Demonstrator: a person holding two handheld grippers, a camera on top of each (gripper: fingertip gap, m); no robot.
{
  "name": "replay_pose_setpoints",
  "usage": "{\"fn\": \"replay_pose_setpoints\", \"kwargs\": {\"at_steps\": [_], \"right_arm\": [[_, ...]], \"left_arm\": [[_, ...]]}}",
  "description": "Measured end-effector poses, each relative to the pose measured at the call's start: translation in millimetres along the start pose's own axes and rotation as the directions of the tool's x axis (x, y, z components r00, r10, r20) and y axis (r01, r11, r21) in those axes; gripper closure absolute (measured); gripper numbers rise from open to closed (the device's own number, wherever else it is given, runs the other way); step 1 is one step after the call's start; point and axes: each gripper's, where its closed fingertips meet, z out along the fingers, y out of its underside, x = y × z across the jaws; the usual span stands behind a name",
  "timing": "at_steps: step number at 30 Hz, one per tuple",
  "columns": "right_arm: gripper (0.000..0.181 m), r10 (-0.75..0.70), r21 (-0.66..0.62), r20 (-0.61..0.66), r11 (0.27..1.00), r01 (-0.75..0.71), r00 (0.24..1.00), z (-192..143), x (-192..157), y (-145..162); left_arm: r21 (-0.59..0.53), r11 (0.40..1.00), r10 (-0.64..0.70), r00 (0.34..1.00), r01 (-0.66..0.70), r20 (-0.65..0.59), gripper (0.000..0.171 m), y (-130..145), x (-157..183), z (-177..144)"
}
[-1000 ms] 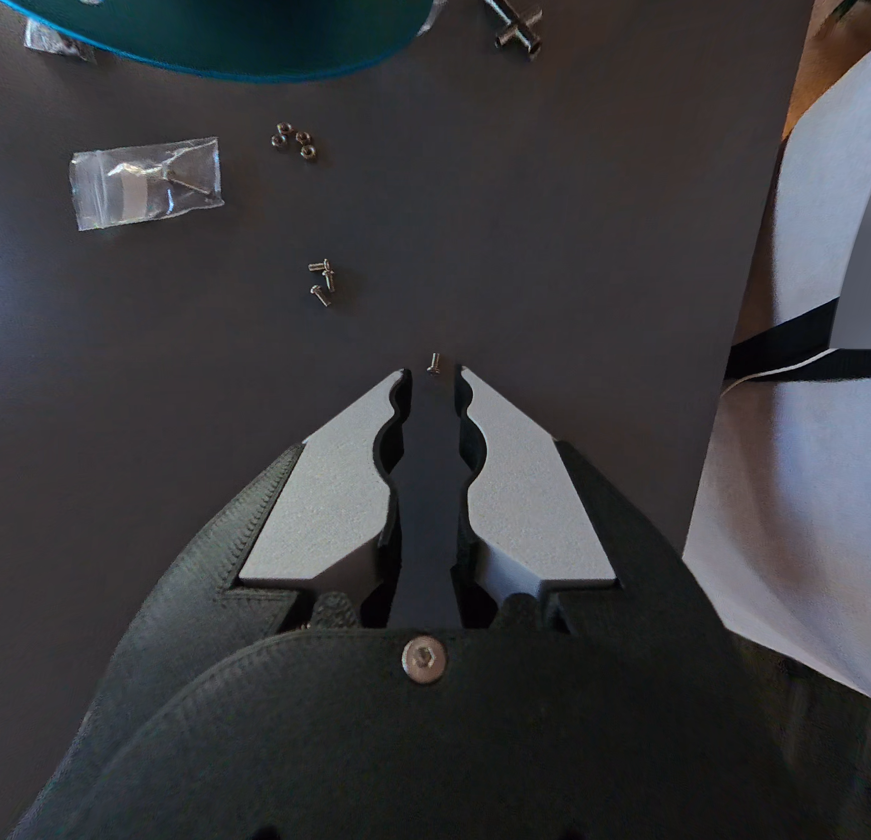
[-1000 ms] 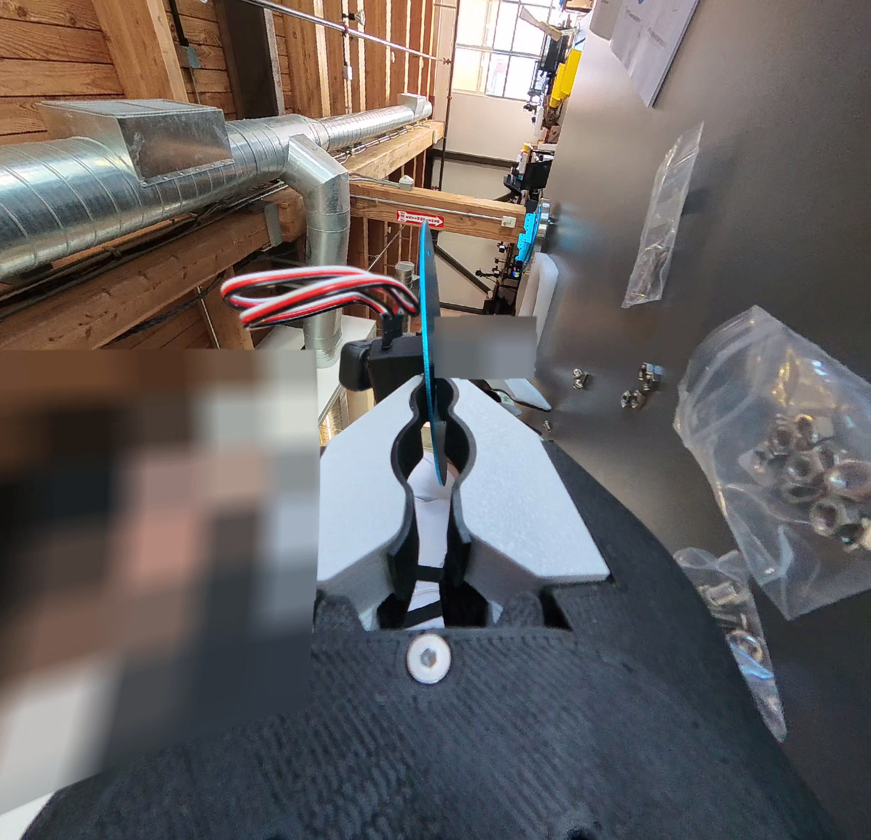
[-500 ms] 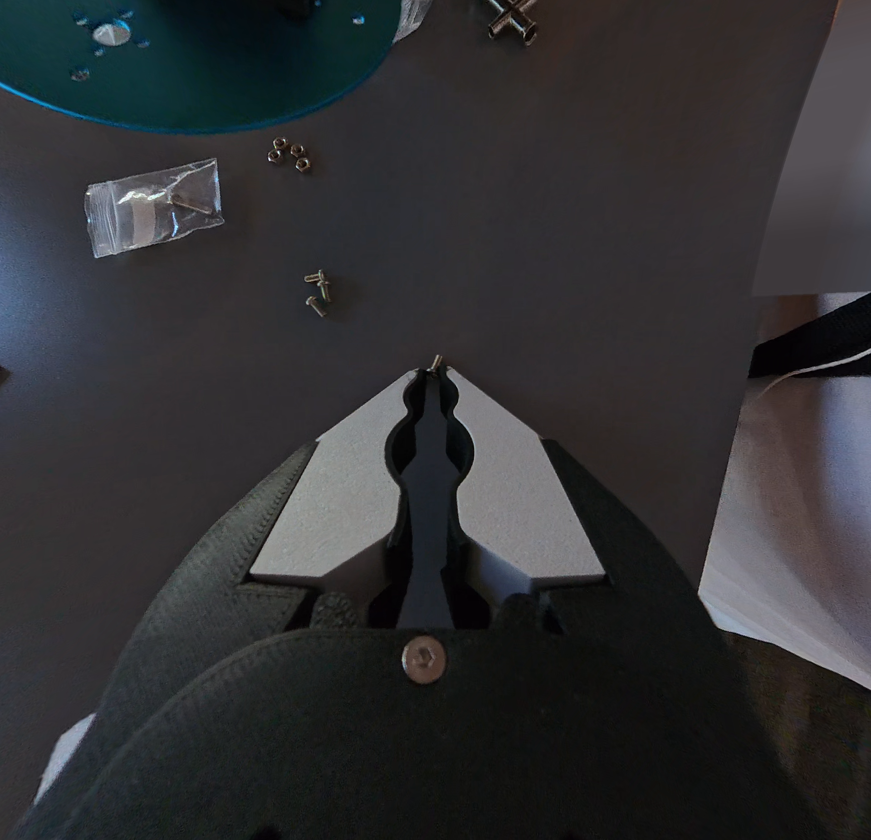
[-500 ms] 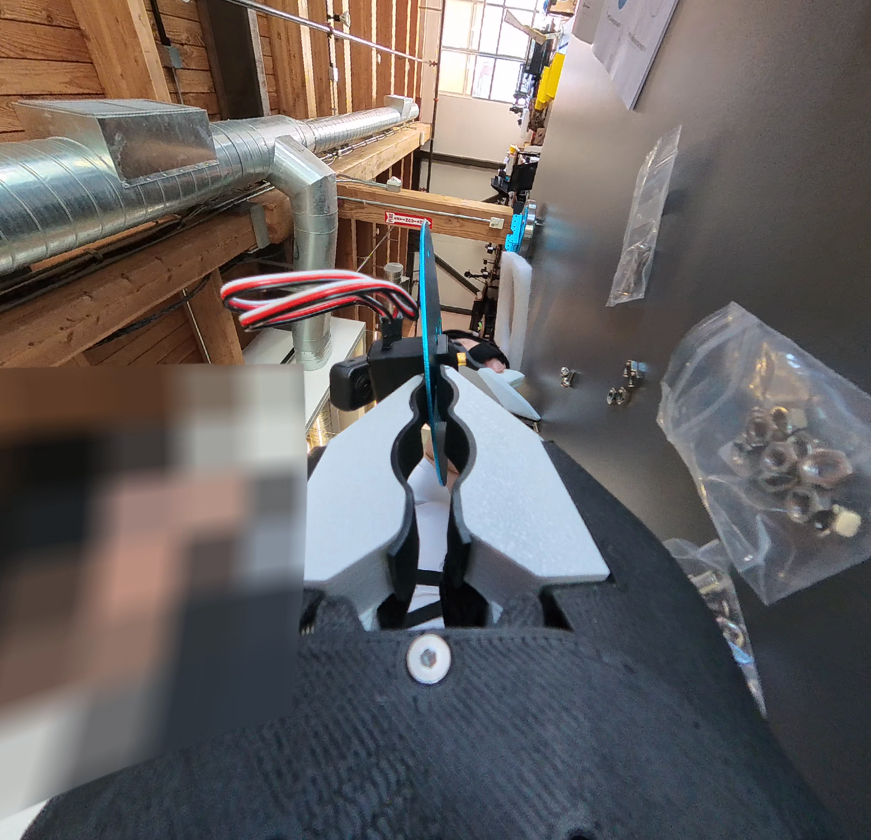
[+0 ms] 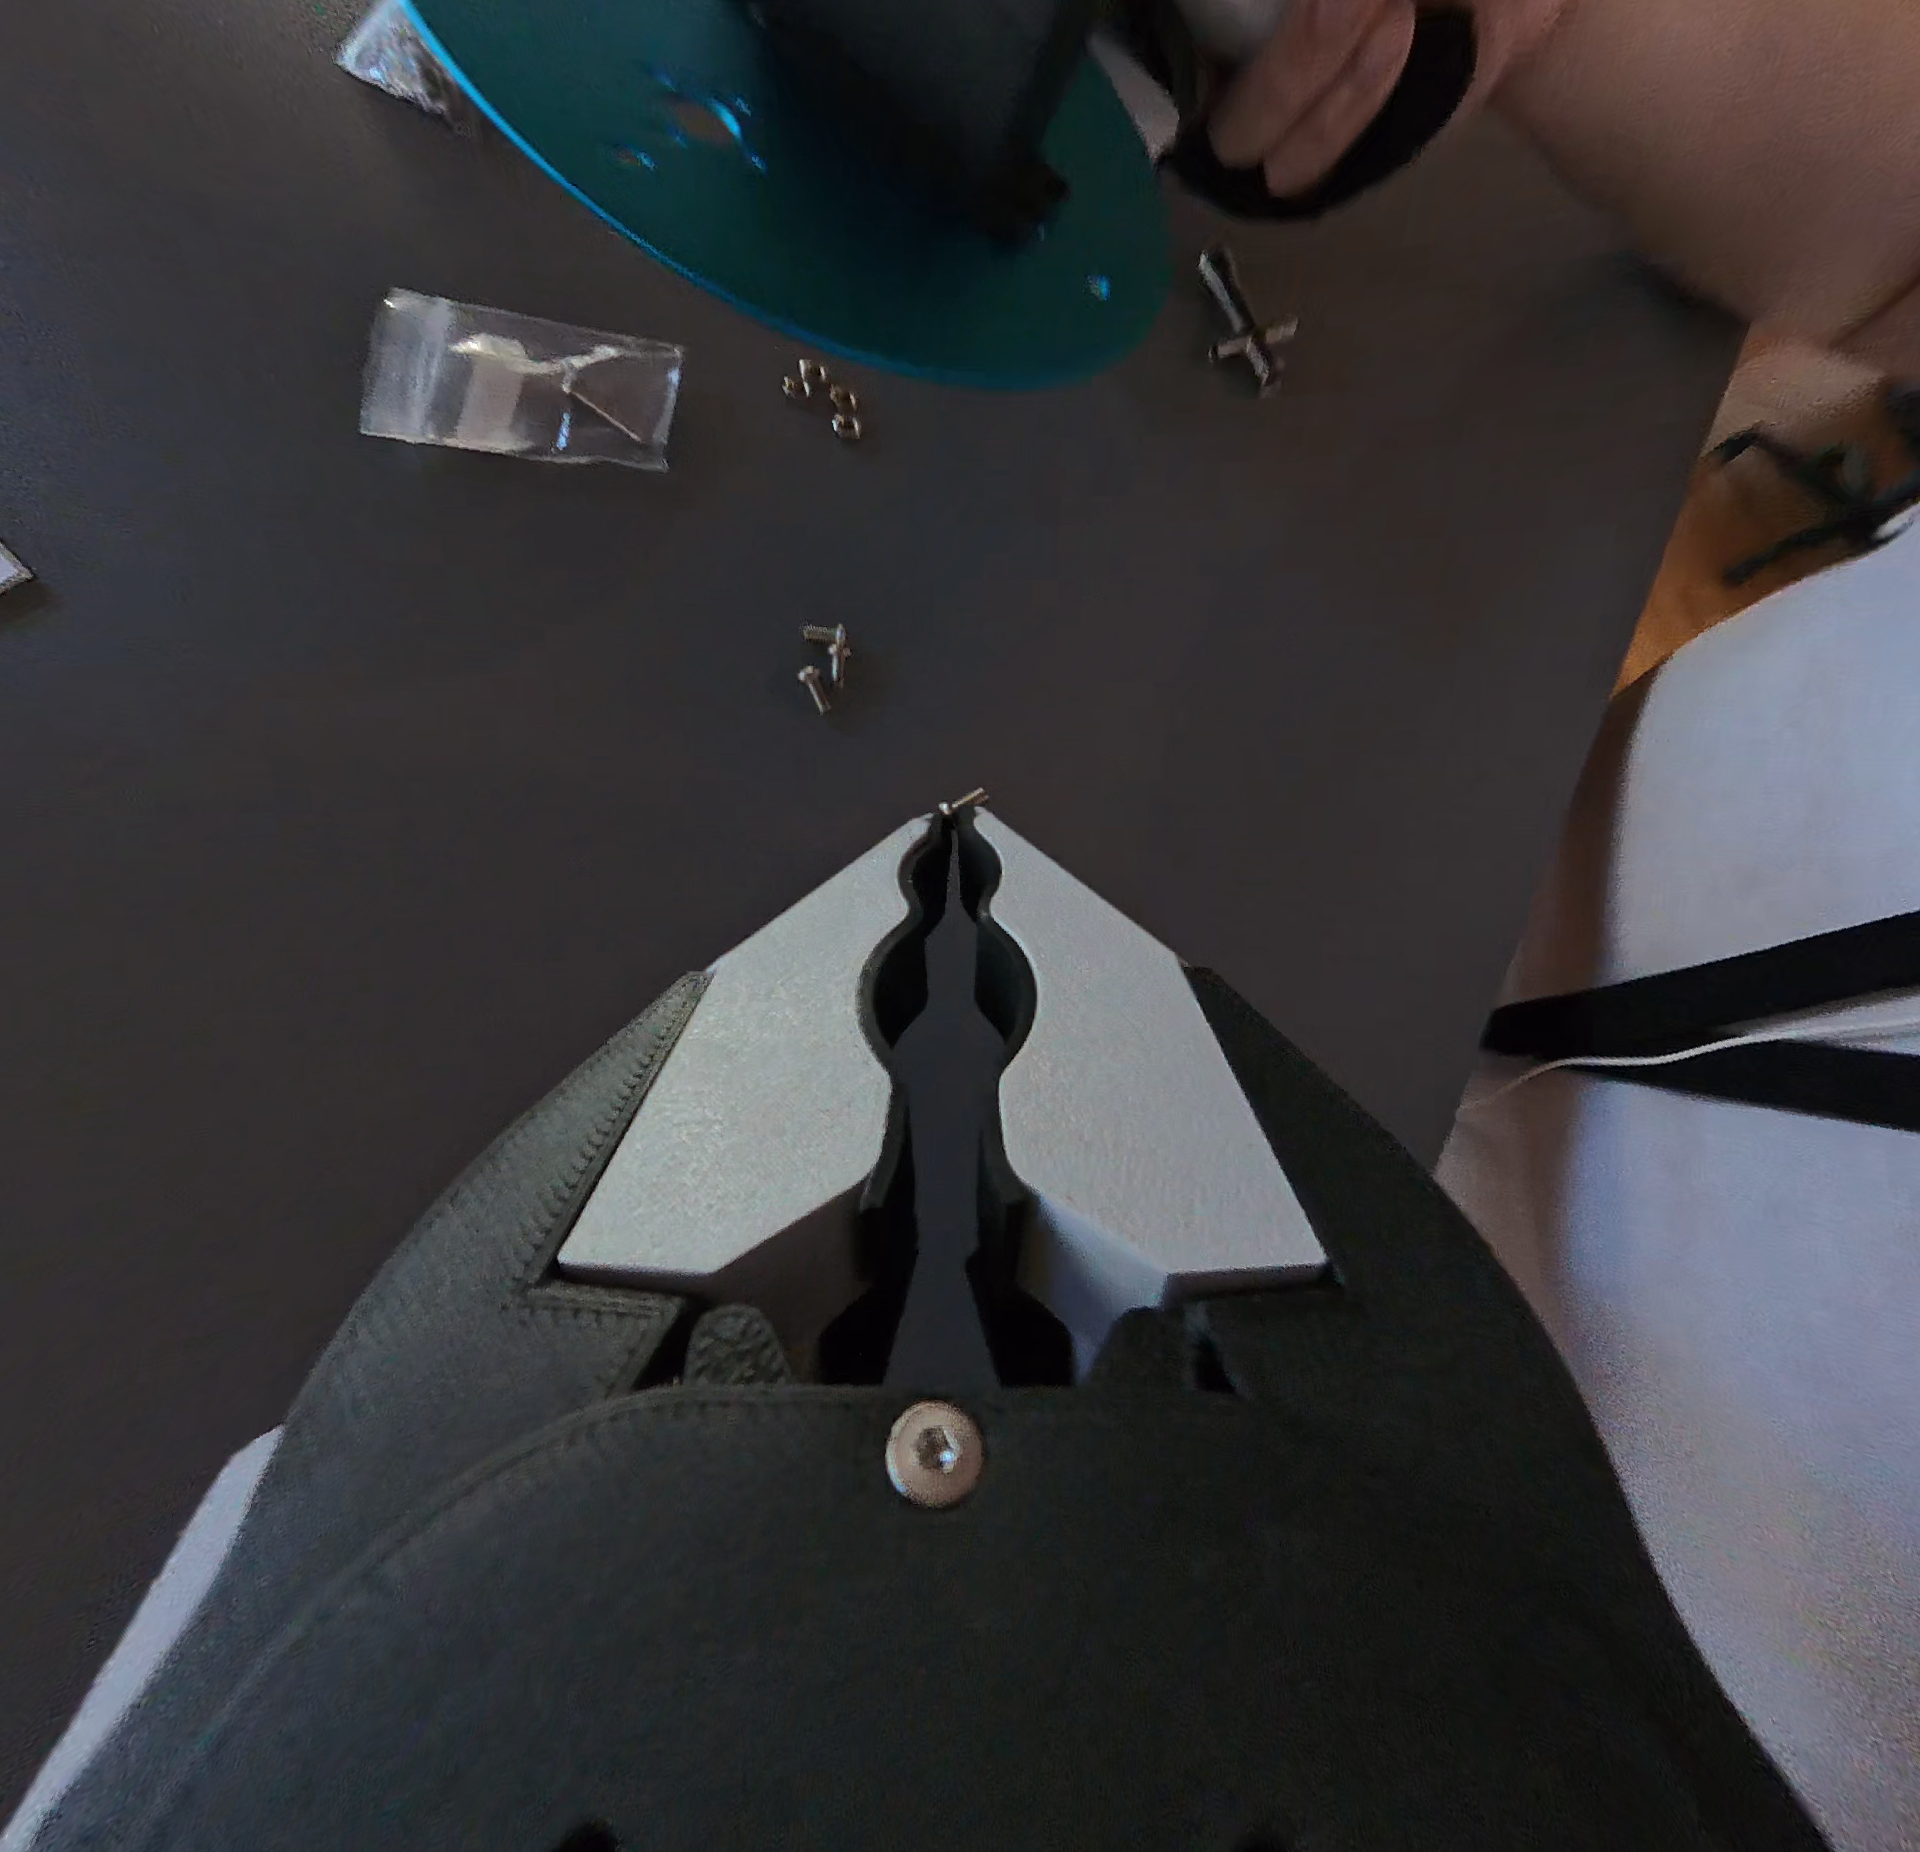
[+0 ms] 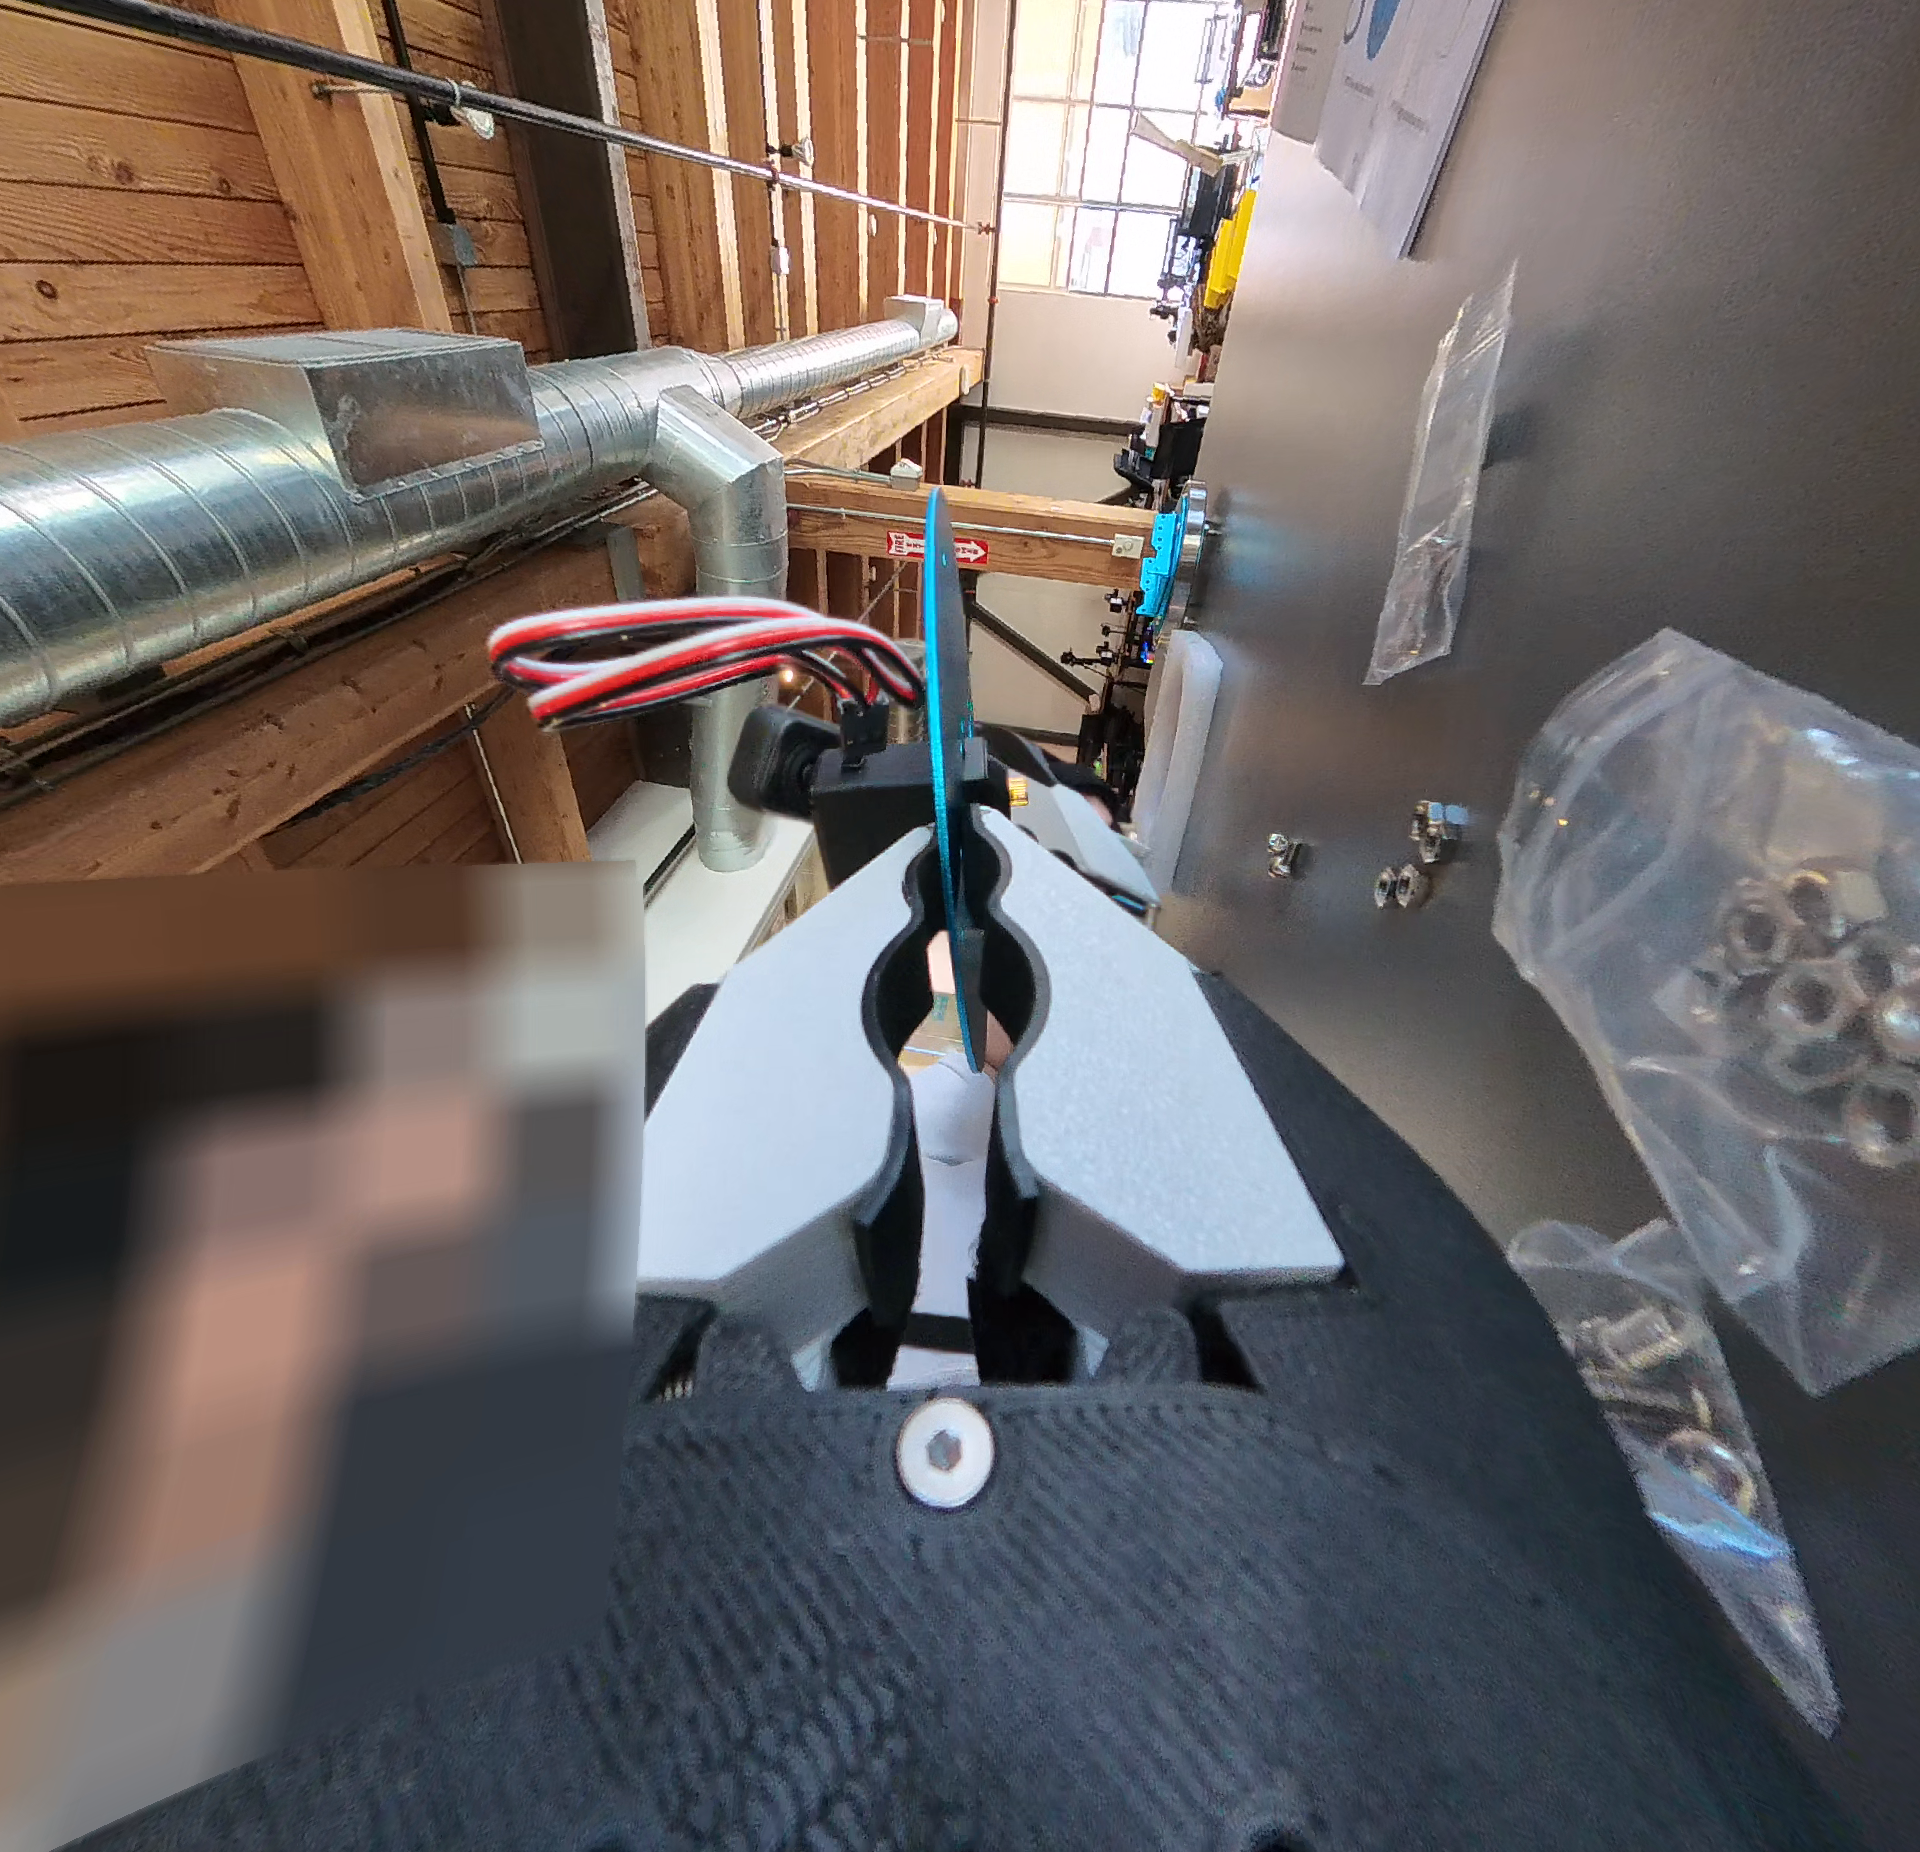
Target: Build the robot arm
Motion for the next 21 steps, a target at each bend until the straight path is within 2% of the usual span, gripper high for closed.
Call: {"fn": "replay_pose_setpoints", "kwargs": {"at_steps": [5, 9, 12, 14, 19, 21], "right_arm": [[0.181, 0.01, 0.03, 0.049, 0.999, -0.011, 0.999, 2.9, -10.1, -0.8], [0.181, 0.025, 0.056, 0.107, 0.998, -0.031, 0.994, 8.8, -23.4, 3.5], [0.181, 0.041, 0.06, 0.137, 0.997, -0.05, 0.99, 14.9, -30.6, 9.3], [0.181, 0.058, 0.065, 0.154, 0.996, -0.068, 0.986, 18.1, -35.6, 12.2], [0.181, 0.06, 0.038, 0.153, 0.997, -0.066, 0.986, 27.3, -48.4, 22.6], [0.181, 0.019, 0.051, 0.117, 0.998, -0.025, 0.993, 28.9, -47.8, 19.3]], "left_arm": [[0.139, 0.961, -0.214, 0.959, 0.241, -0.184, 0.171, -36.9, 2.2, -20.8], [0.256, 0.86, -0.353, 0.877, 0.441, -0.327, 0.171, -62.6, 5.8, -26.4], [0.358, 0.752, -0.378, 0.806, 0.554, -0.456, 0.171, -80.6, 12.7, -30.1], [0.403, 0.7, -0.366, 0.78, 0.59, -0.507, 0.171, -86.6, 15.8, -30.9], [0.465, 0.63, -0.298, 0.747, 0.621, -0.594, 0.171, -95.3, 24.0, -35.0], [0.457, 0.646, -0.34, 0.766, 0.612, -0.546, 0.171, -87.6, 16.2, -25.4]]}}
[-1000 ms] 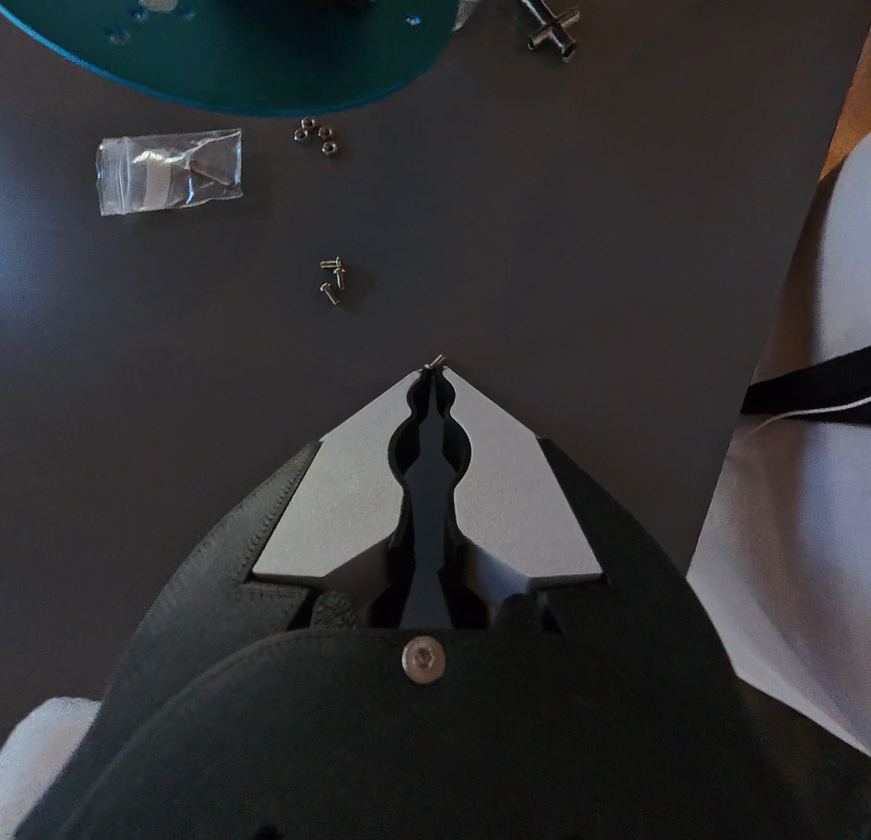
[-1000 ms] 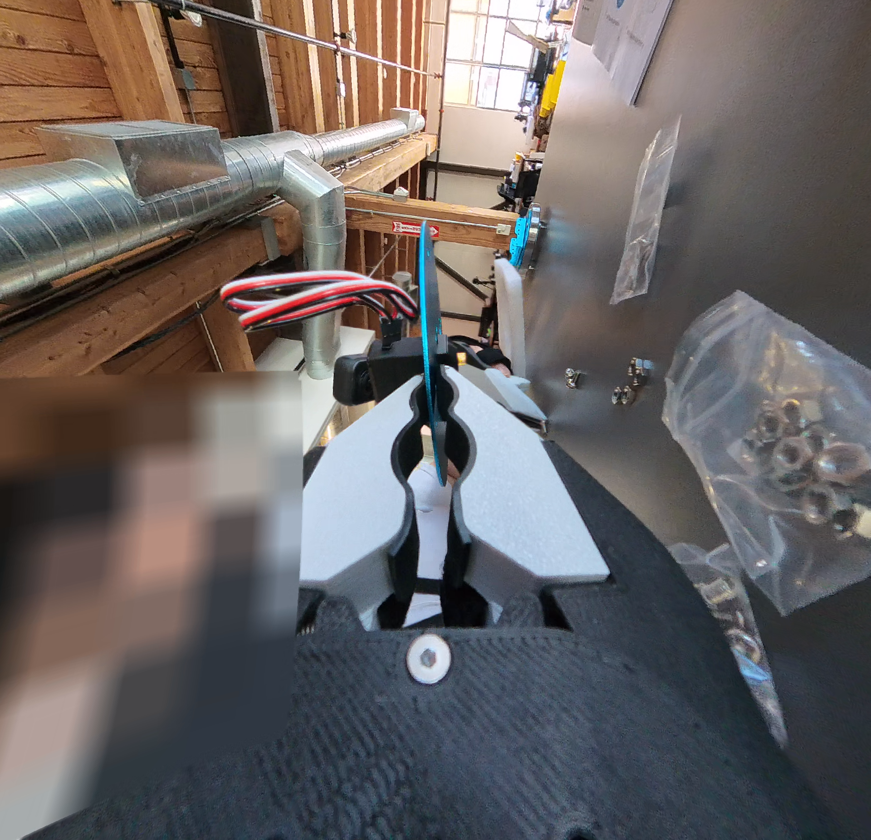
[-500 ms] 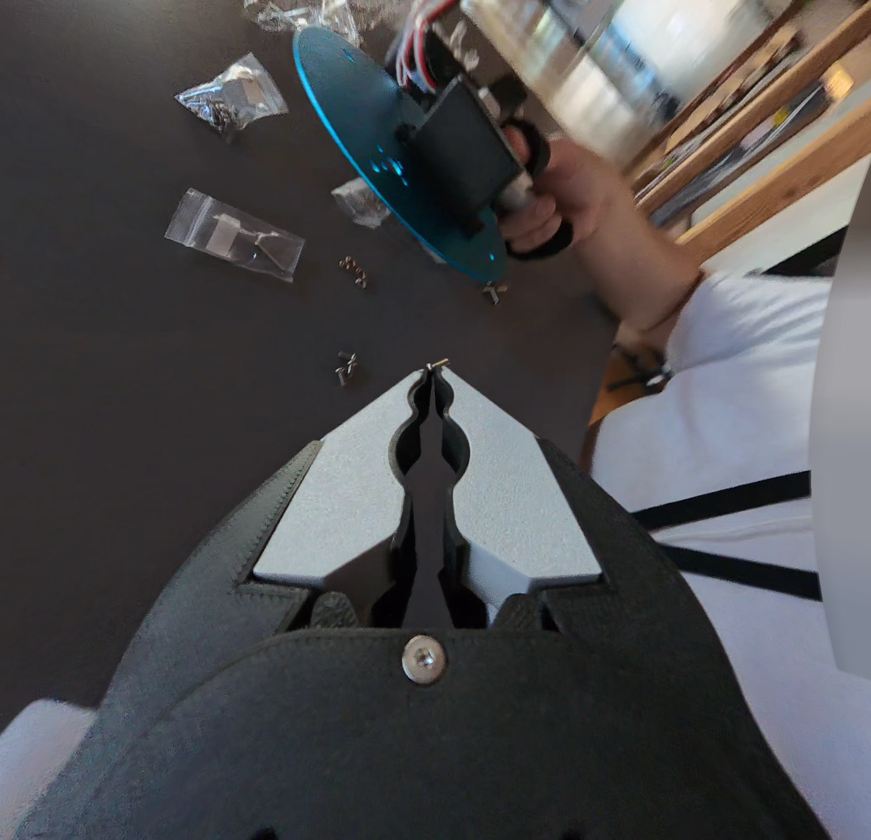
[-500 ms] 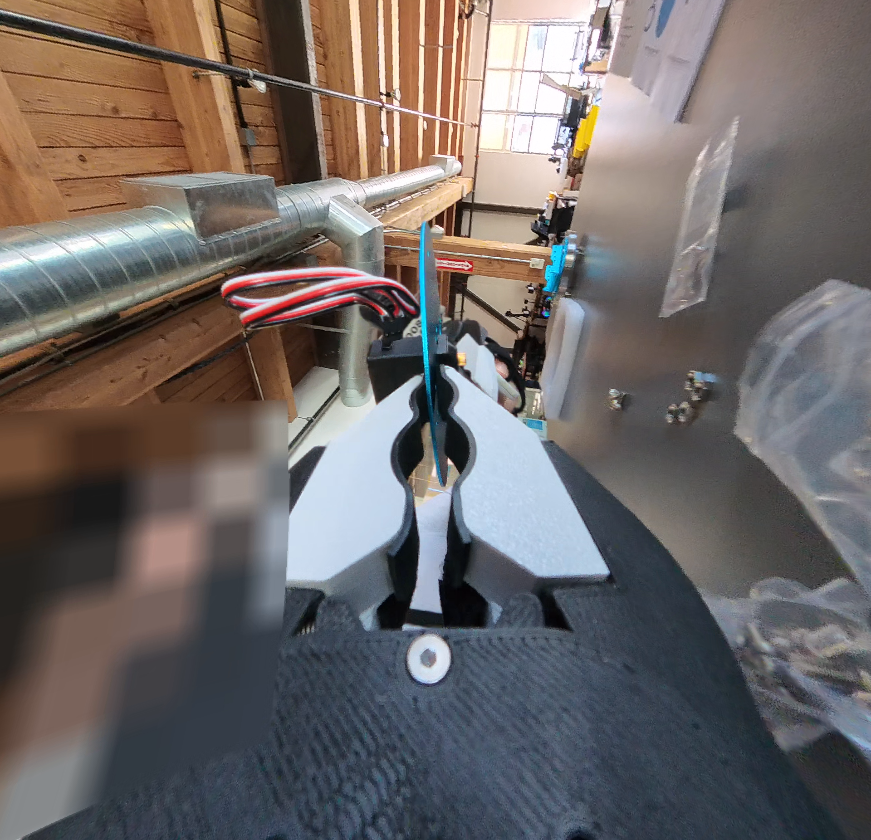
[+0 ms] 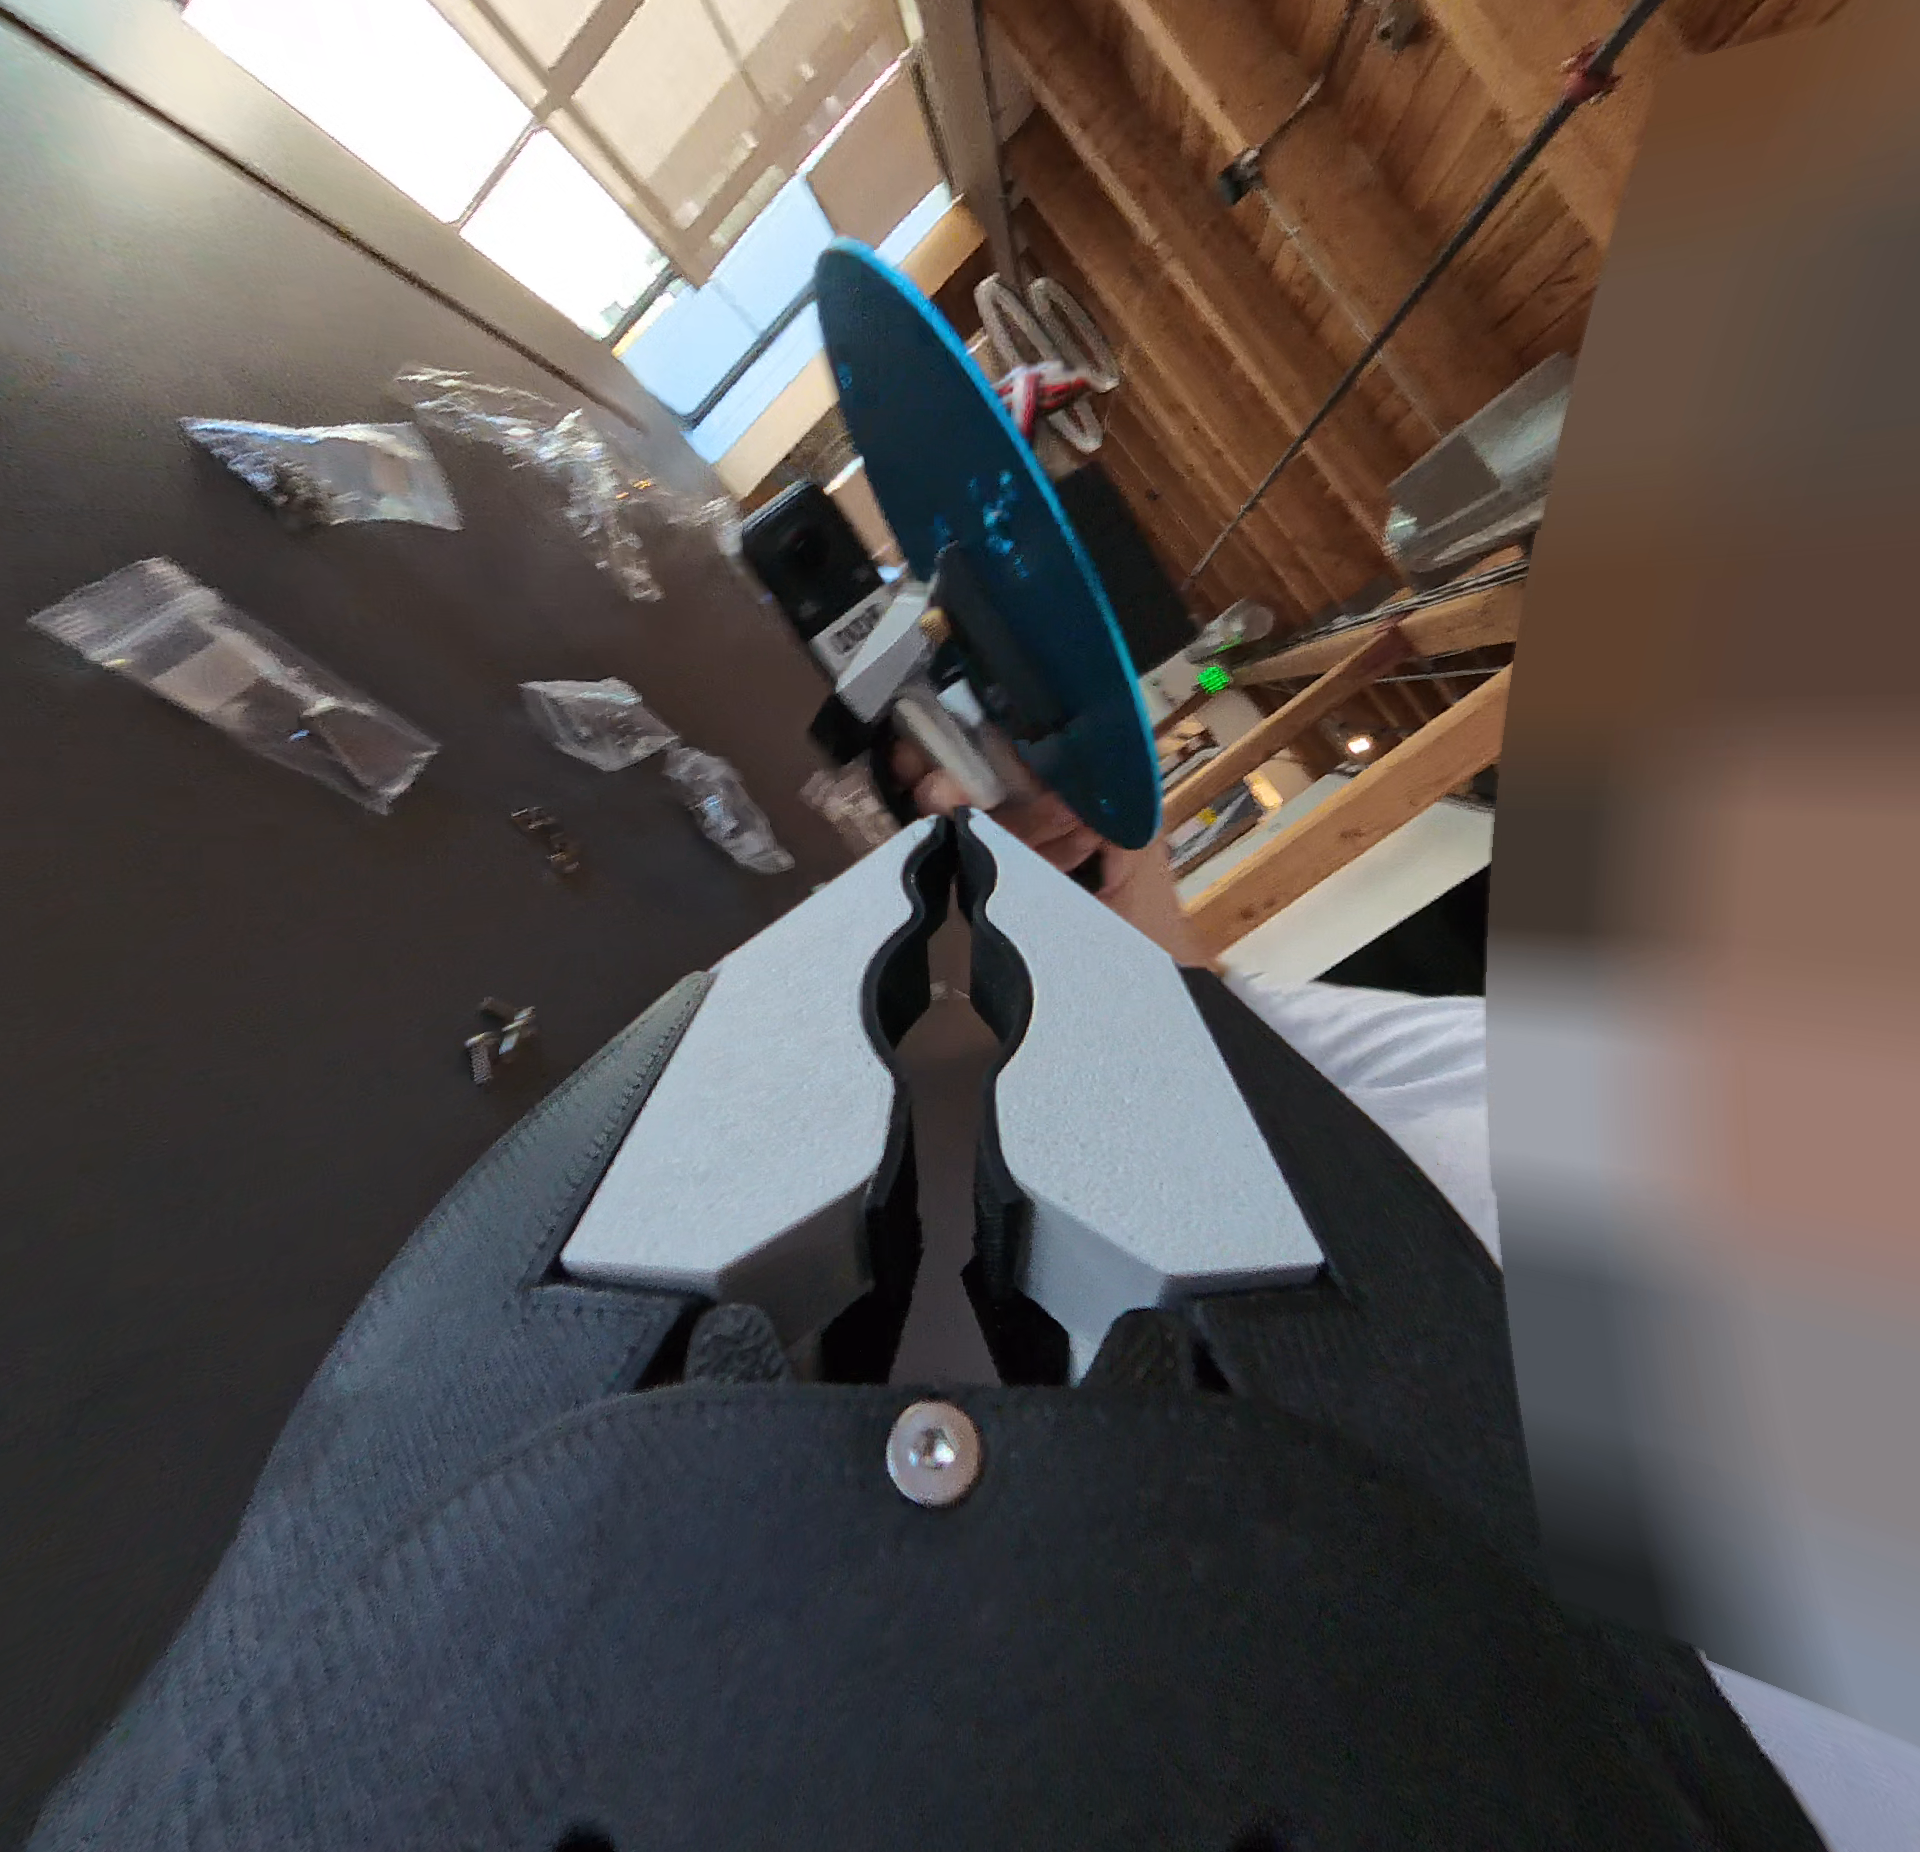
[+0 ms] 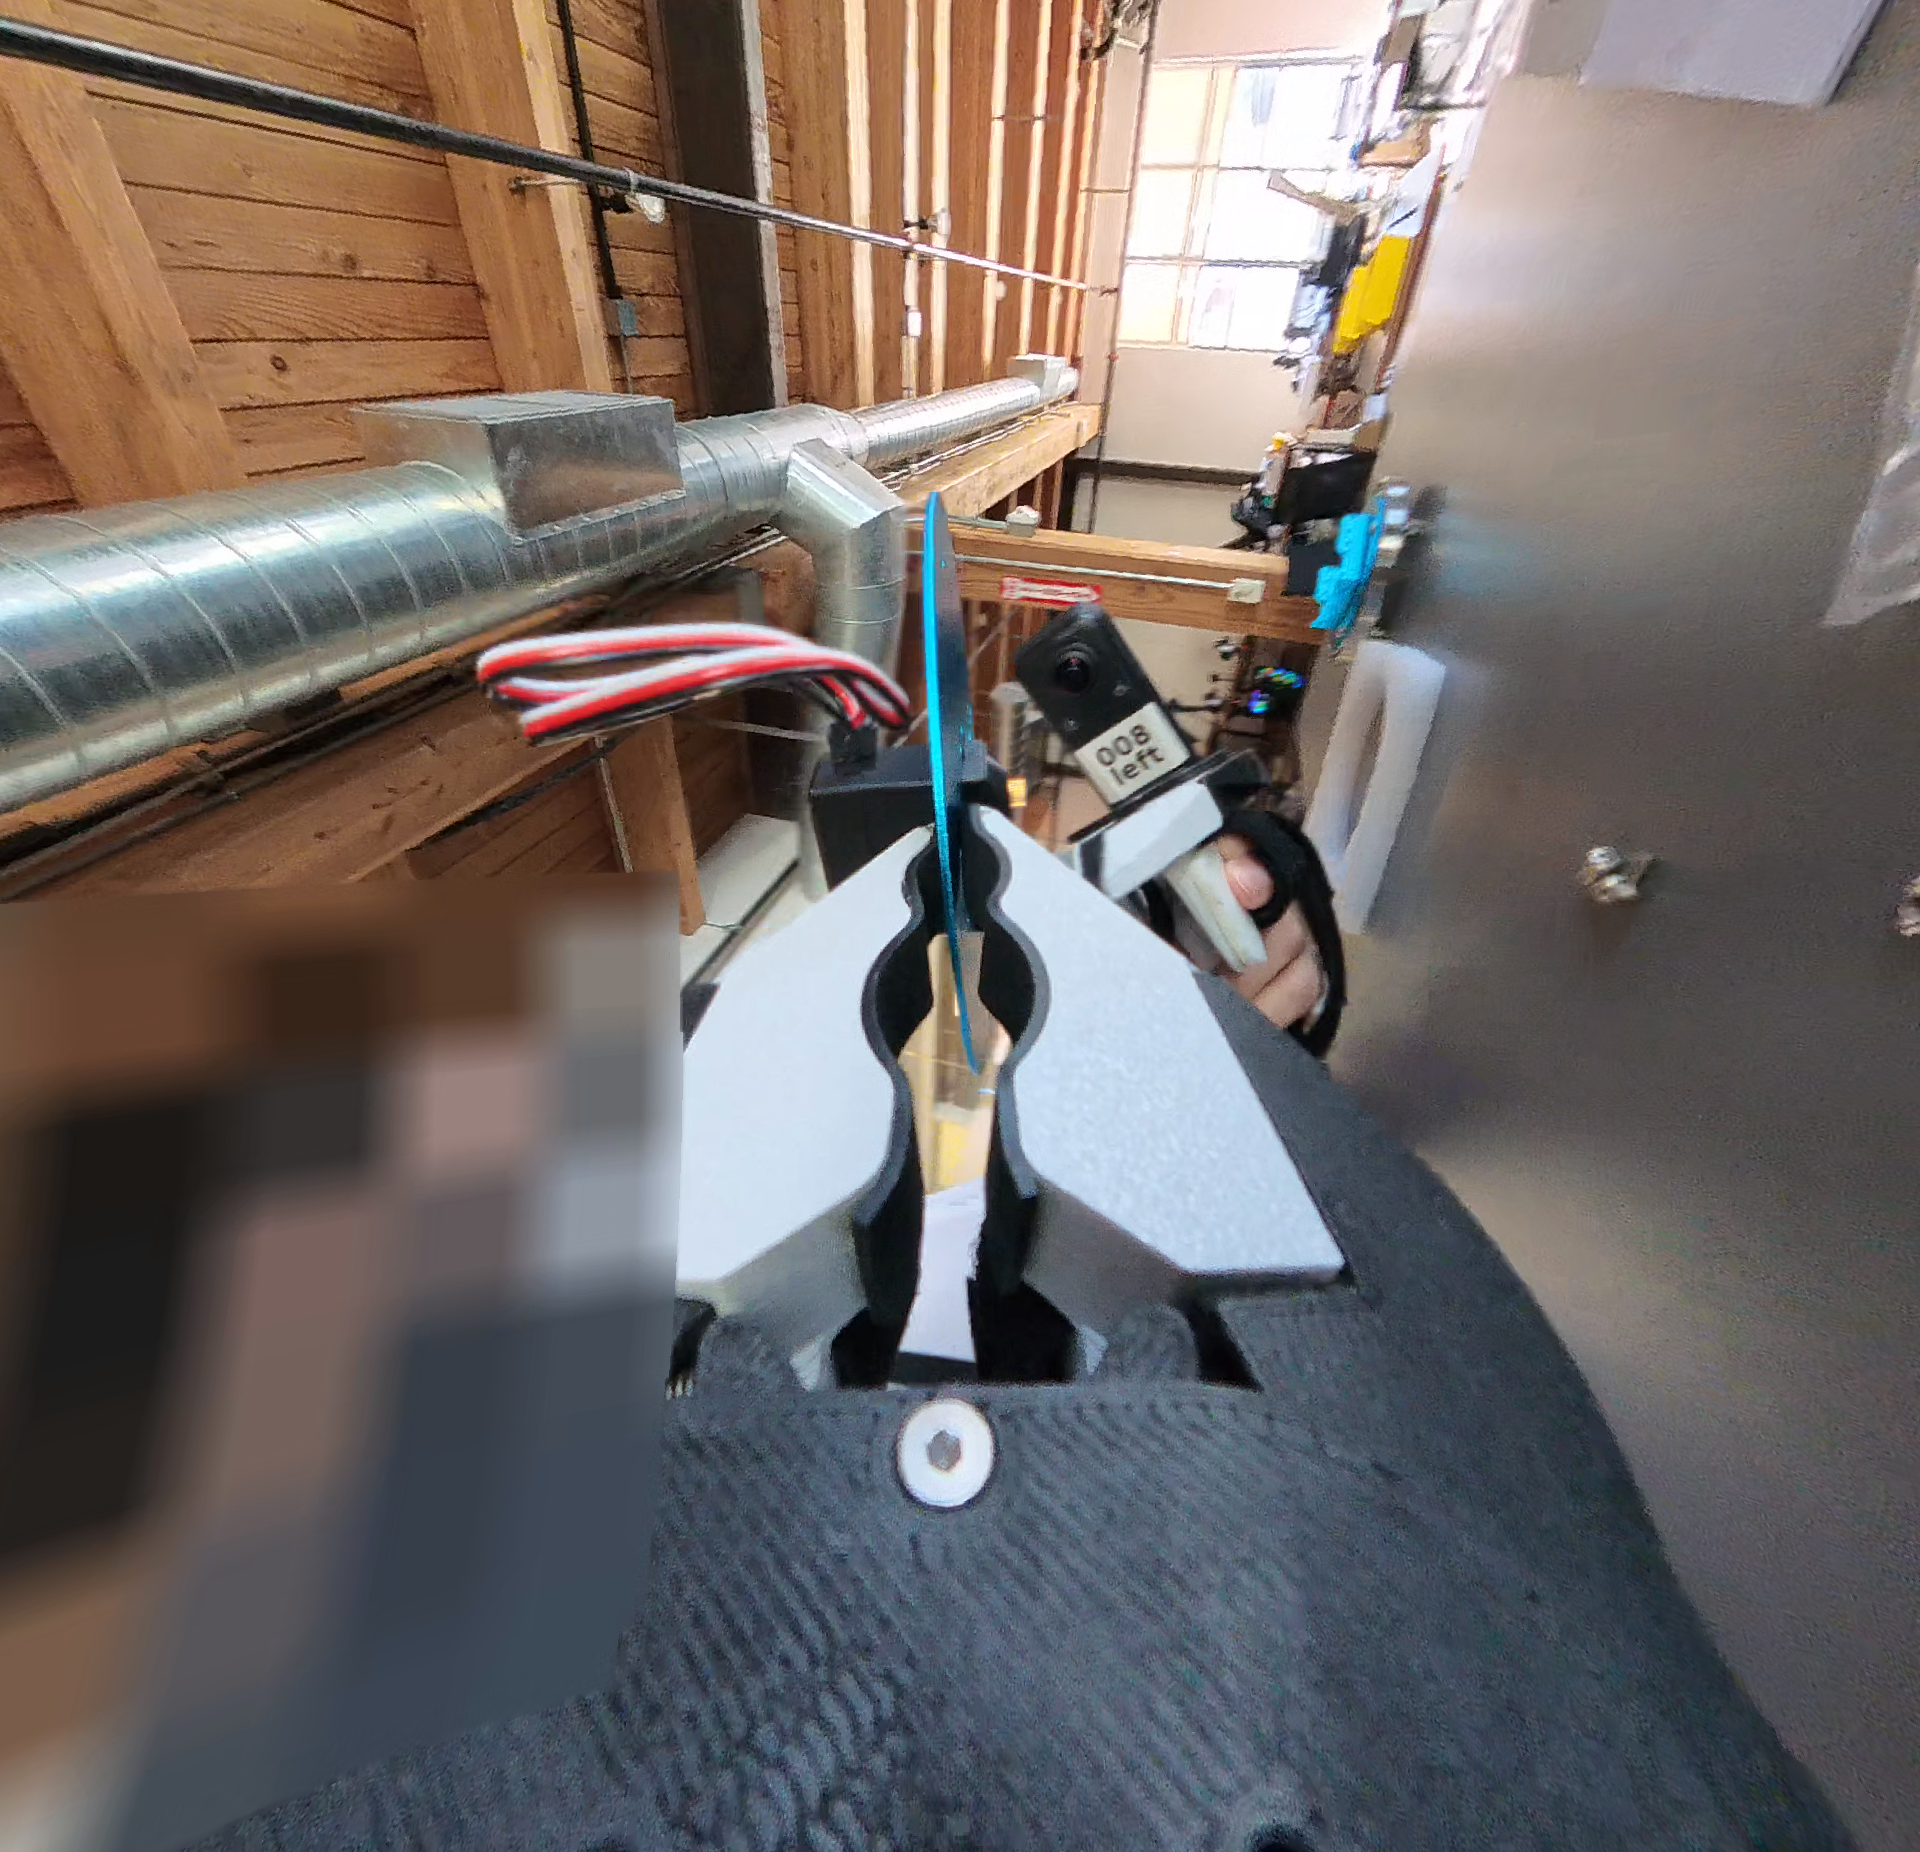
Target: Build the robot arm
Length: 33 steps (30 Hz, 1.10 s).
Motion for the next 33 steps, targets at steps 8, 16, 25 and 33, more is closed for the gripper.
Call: {"fn": "replay_pose_setpoints", "kwargs": {"at_steps": [8, 16, 25, 33], "right_arm": [[0.181, -0.169, 0.179, -0.086, 0.967, 0.182, 0.982, -38.7, -1.1, -55.5], [0.181, -0.309, 0.293, -0.143, 0.894, 0.338, 0.94, -75.3, -8.2, -76.2], [0.181, -0.406, 0.21, -0.211, 0.87, 0.447, 0.889, -85.7, -15.8, -76.2], [0.181, -0.311, 0.297, -0.1, 0.897, 0.327, 0.945, -124.2, -35.1, -75.0]], "left_arm": [[-0.203, 0.967, 0.216, 0.923, -0.156, 0.319, 0.171, 27.2, -34.6, -19.2], [-0.276, 0.909, 0.403, 0.824, -0.311, 0.399, 0.171, 23.4, -24.6, -28.3], [-0.328, 0.859, 0.501, 0.775, -0.392, 0.385, 0.16, 27.6, -2.3, -15.0], [-0.56, 0.632, 0.685, 0.724, -0.536, 0.081, 0.145, 90.2, 2.4, 66.9]]}}
